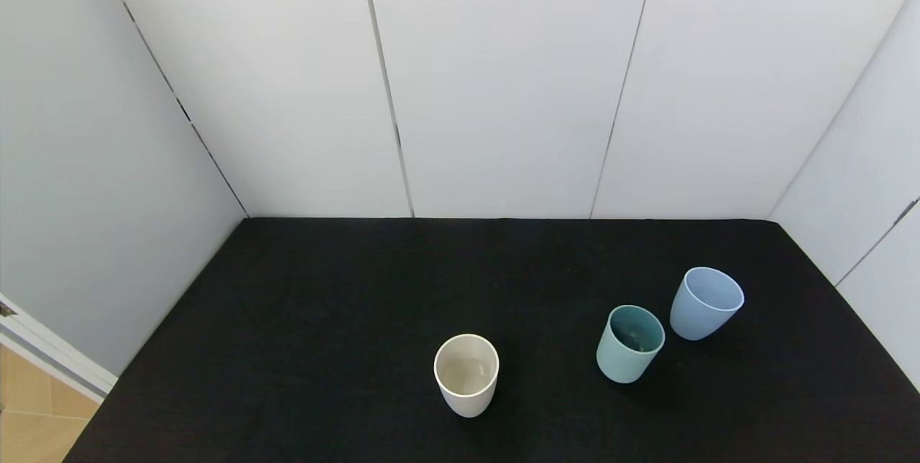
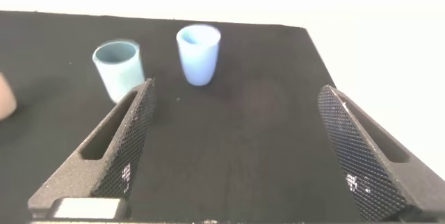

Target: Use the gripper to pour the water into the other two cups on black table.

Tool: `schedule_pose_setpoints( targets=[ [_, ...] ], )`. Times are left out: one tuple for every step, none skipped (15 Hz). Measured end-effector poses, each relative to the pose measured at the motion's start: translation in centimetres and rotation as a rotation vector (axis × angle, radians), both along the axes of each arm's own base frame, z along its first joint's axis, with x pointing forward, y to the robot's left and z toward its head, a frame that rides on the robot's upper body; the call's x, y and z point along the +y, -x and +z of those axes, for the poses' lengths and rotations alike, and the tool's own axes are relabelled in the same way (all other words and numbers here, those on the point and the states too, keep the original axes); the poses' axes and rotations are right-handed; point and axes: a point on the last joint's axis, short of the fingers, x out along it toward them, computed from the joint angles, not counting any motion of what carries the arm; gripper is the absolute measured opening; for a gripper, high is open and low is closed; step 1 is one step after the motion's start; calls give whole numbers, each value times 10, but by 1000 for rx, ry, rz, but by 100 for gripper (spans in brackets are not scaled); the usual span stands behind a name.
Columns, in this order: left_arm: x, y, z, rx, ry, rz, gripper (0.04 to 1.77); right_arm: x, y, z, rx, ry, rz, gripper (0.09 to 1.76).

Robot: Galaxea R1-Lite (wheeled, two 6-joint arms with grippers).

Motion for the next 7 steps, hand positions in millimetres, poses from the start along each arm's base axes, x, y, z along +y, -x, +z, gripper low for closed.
schedule_pose_setpoints(
  targets=[
    [0,0,0,0,0,0,172,0,-1,-7,40,5,8,170],
    [0,0,0,0,1,0,172,0,-2,-14,89,0,17,170],
    [0,0,0,0,0,0,172,1,-2,-15,92,-16,27,170],
    [0,0,0,0,0,0,172,1,-2,-14,84,-21,29,170],
    [0,0,0,0,0,0,172,1,-2,-14,82,-22,29,170],
    [0,0,0,0,1,0,172,1,-2,-15,81,-22,29,170],
    [0,0,0,0,0,0,172,1,-2,-14,79,-22,29,170]
  ],
)
